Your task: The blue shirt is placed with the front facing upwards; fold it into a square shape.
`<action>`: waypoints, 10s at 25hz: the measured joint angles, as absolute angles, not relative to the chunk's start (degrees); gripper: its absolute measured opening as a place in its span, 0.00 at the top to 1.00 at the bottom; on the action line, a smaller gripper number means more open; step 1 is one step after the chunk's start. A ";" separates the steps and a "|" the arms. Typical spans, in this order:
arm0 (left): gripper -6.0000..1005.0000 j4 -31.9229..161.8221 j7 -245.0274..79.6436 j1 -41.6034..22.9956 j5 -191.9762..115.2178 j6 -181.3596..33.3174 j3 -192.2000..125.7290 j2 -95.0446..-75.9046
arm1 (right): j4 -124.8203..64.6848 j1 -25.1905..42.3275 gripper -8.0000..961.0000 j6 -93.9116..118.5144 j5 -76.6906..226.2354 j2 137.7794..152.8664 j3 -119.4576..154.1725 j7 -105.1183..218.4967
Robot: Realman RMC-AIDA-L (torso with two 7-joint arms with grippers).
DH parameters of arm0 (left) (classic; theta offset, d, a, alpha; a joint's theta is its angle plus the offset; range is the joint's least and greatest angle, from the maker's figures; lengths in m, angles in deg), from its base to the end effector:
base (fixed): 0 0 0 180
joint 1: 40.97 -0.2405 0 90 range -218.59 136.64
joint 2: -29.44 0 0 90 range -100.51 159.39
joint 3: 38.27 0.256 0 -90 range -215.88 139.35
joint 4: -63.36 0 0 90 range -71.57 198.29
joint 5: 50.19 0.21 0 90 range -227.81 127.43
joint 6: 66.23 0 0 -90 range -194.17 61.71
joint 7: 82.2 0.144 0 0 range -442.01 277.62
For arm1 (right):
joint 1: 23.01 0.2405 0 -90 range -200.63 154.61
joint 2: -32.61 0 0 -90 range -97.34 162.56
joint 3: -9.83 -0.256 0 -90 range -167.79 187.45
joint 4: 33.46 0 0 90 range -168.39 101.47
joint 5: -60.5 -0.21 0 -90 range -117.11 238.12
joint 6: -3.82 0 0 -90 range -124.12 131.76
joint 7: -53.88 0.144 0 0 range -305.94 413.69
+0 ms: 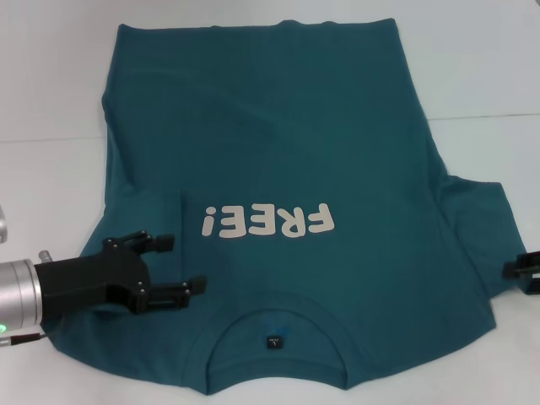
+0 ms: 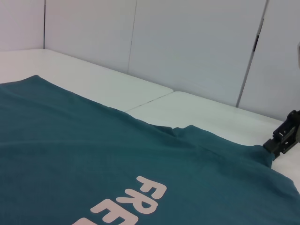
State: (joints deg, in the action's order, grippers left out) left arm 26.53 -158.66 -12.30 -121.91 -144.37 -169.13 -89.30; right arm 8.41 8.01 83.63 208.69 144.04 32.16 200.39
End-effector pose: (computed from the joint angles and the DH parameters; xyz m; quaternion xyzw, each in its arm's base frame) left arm -0.2708 0.3411 -0.0142 -0.9407 -0.2054 -0.2033 0.1778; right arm 0.3701 0.3331 0.0852 -0.6255 0.7374 0.1137 0.2280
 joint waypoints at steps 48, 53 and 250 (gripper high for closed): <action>0.07 26.22 -158.91 -11.88 -121.91 -144.21 -169.13 -89.21 | 16.18 7.29 0.95 81.41 208.87 140.98 32.59 199.23; 0.07 26.17 -158.98 -11.75 -121.91 -144.28 -169.13 -89.21 | 17.59 7.90 0.95 81.59 208.74 140.97 32.60 199.35; 0.99 3.46 -209.28 -16.46 -94.92 -142.67 -175.20 -93.07 | 5.11 10.11 0.13 89.62 205.79 142.28 43.59 192.31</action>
